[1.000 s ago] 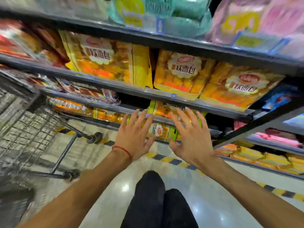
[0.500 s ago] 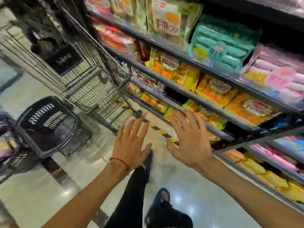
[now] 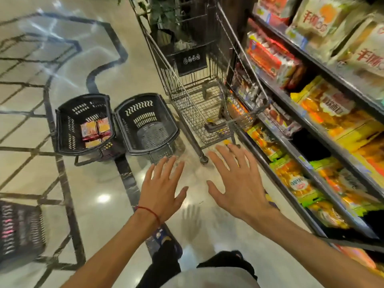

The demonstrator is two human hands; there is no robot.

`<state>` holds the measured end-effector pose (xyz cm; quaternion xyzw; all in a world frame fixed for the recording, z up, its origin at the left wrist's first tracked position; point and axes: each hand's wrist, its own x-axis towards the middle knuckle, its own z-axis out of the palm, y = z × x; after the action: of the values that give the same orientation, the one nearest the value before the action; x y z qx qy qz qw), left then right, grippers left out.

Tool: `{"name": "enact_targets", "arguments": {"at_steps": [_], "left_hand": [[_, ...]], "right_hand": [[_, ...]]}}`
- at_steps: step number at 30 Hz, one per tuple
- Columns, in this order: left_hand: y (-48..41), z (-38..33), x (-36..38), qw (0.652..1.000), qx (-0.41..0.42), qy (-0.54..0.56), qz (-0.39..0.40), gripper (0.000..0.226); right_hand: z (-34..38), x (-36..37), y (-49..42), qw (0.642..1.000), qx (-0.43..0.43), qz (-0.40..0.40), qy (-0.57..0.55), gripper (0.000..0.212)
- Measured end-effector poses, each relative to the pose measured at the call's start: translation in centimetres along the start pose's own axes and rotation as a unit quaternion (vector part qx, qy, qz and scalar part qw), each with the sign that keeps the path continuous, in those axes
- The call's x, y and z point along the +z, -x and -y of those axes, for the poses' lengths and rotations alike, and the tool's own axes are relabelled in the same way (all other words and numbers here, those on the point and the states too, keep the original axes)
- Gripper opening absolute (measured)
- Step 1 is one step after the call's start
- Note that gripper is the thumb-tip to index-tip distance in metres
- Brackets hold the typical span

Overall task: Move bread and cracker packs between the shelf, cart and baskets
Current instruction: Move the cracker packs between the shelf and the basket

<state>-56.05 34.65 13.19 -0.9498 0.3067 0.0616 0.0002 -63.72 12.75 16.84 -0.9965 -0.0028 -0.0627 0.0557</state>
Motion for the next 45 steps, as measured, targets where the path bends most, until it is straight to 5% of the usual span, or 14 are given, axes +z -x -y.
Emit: {"name": "enact_targets", "arguments": {"at_steps": [13, 30, 45], "left_hand": [[0.4, 30.0, -1.8, 0.989, -0.146, 0.011, -0.005, 0.073], [-13.7, 59.9, 0.8, 0.962, -0.261, 0.017, 0.078, 0.076], [-25.7, 79.8, 15.4, 0.963, -0.228, 0.097, 0.109, 0.07]], "right_hand": [[22.9, 5.8, -22.9, 0.991, -0.129, 0.019, -0.023, 0.073], [37.4, 18.1, -55.3, 0.97, -0.225, 0.097, 0.0, 0.071], [45.9, 37.1, -69.9, 0.974, -0.147, 0.162, 0.063, 0.069]]}}
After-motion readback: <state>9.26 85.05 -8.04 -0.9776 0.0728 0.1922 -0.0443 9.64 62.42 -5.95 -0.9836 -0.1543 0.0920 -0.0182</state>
